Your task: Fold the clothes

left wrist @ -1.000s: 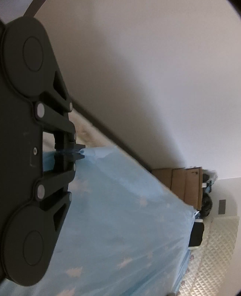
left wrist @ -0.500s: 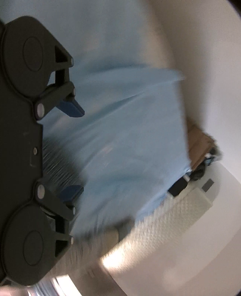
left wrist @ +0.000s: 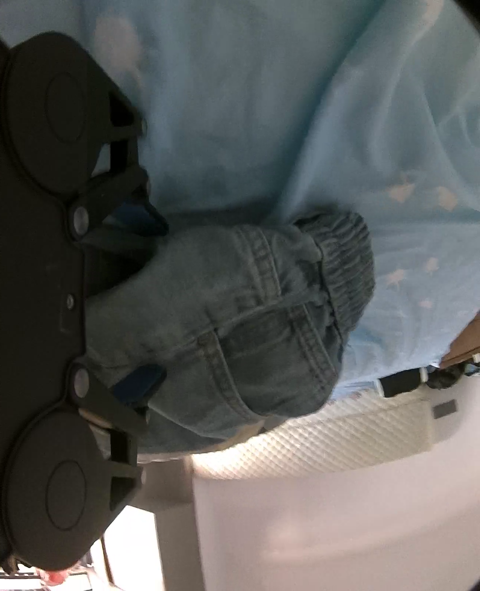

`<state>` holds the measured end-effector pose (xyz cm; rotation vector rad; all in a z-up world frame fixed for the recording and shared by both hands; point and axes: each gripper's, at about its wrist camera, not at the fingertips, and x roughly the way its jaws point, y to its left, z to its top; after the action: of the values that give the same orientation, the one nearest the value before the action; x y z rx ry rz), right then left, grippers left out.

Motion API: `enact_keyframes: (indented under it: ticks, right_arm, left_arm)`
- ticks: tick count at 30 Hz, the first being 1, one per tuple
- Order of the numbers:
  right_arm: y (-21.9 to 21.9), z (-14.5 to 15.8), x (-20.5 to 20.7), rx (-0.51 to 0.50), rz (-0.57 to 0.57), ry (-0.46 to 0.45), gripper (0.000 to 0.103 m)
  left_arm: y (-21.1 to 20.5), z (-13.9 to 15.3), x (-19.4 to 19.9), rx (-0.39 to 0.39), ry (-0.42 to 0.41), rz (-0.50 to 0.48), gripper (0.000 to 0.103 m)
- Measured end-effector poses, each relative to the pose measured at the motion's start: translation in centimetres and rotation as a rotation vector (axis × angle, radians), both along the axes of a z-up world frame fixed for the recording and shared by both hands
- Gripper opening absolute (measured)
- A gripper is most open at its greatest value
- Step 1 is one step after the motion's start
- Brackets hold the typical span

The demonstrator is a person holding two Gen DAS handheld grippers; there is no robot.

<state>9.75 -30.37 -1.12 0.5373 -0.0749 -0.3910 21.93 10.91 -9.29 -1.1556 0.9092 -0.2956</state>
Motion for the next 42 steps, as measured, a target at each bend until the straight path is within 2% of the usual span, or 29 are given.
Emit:
enact_keyframes:
  ticks: [1,2,3,7,13,17,22,24,27,31,35,37,40,41,42]
  right_arm:
    - [-0.5,-0.3,0.1,0.04,-0.019,0.007,0.079]
    - [-0.9,-0.6,0.2,0.071,-0.026,0.013,0.079]
    - [-1.3,-0.9,0.5,0.098,-0.029,0.023,0.079]
    - [-1.6,-1.6,1.1,0.144,-0.029,0.049,0.079]
    - [-1.3,-1.8,1.2,0.149,-0.014,0.067,0.079]
    - [-1.1,-1.8,1.1,0.151,-0.004,0.078,0.079]
    - [-1.2,-1.9,1.3,0.149,0.015,0.088,0.079]
    - [-1.2,-1.8,1.4,0.15,0.022,0.091,0.079]
    - [-1.2,-1.9,1.8,0.153,0.038,0.102,0.079]
    - [-1.0,-1.9,2.3,0.149,0.059,0.119,0.079]
    - [-1.0,-1.8,2.5,0.151,0.059,0.132,0.079]
    - [-1.2,-1.8,2.2,0.16,0.059,0.127,0.079]
    - [-1.7,-1.6,1.6,0.183,0.051,0.127,0.08]
    - [-2.0,-1.7,1.5,0.198,0.041,0.131,0.08]
    - [-2.4,-1.8,1.3,0.215,0.031,0.134,0.08]
  left_arm:
    - [0.1,0.5,0.1,0.013,-0.018,0.012,0.046]
    - [0.1,1.2,0.3,0.031,-0.043,0.016,0.03]
    - [0.0,1.9,0.5,0.05,-0.068,0.019,0.02]
    - [-0.5,7.0,0.4,0.173,-0.204,0.015,0.016]
    - [-2.0,15.1,0.4,0.284,-0.445,0.006,0.012]
    - [-0.8,19.1,-0.5,0.304,-0.567,0.035,0.011]
    - [4.2,21.9,-1.9,0.305,-0.624,0.137,0.011]
    - [6.8,22.1,-2.5,0.342,-0.632,0.195,0.011]
    - [10.3,20.9,-2.5,0.406,-0.595,0.279,0.011]
    - [14.5,15.4,-1.7,0.43,-0.469,0.332,0.011]
    - [16.6,10.2,-2.0,0.45,-0.361,0.372,0.012]
    - [17.2,8.4,-2.5,0.419,-0.337,0.392,0.013]
    - [17.5,7.4,-3.5,0.389,-0.347,0.407,0.017]
    - [17.2,7.4,-3.7,0.404,-0.356,0.41,0.02]
    - [16.6,7.6,-4.0,0.441,-0.371,0.395,0.03]
